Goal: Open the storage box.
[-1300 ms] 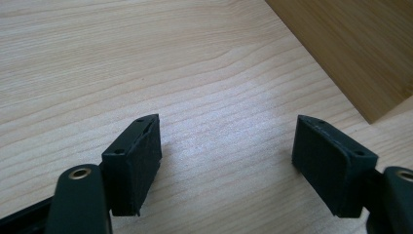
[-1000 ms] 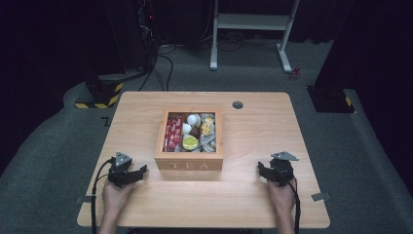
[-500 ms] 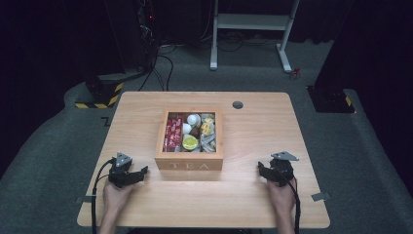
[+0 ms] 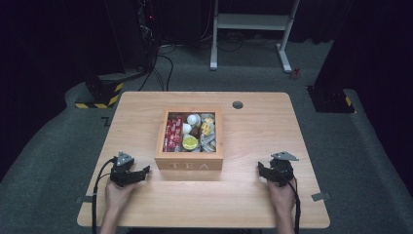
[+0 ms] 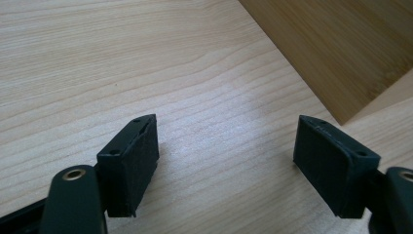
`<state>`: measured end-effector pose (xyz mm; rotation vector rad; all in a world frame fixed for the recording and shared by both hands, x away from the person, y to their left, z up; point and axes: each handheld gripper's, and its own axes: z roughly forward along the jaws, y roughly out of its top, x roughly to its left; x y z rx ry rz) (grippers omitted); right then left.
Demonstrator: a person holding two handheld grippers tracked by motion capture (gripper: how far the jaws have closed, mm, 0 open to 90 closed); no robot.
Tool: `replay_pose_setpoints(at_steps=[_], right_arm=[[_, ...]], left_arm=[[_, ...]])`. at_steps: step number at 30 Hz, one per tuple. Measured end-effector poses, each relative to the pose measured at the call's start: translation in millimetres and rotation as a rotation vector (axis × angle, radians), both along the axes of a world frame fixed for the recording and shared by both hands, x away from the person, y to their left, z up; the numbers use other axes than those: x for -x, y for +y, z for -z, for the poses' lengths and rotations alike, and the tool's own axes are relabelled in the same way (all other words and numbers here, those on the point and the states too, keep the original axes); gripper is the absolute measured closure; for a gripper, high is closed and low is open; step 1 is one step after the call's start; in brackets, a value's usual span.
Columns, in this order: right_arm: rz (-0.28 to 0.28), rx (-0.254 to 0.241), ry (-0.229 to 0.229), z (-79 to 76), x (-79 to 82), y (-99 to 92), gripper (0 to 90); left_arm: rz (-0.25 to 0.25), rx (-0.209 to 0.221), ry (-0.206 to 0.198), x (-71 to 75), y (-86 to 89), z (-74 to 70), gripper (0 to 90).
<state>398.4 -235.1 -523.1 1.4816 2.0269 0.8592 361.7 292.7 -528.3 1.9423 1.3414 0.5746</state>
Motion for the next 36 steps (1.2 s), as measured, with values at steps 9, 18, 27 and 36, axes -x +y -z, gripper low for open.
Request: replay_pose_setpoints(at_steps=[9,18,27,36], right_arm=[[0.0,-0.001,0.001,-0.1,-0.1,0.0,31.4],[0.001,-0.002,0.002,-0.1,-0.2,0.1,31.4],[0.001,-0.003,0.002,-0.2,-0.3,0.1,31.3],[0.0,-0.003,0.002,-0.1,-0.1,0.1,31.3]], left_arm=[[0.025,0.029,-0.031,6.1,0.7,-6.8,28.6],[0.061,0.045,-0.049,10.1,-0.6,-10.2,40.2],[0.15,0.087,-0.077,19.9,-8.7,-14.5,62.0],[0.231,0.173,-0.061,23.9,-11.2,-18.0,78.6]])
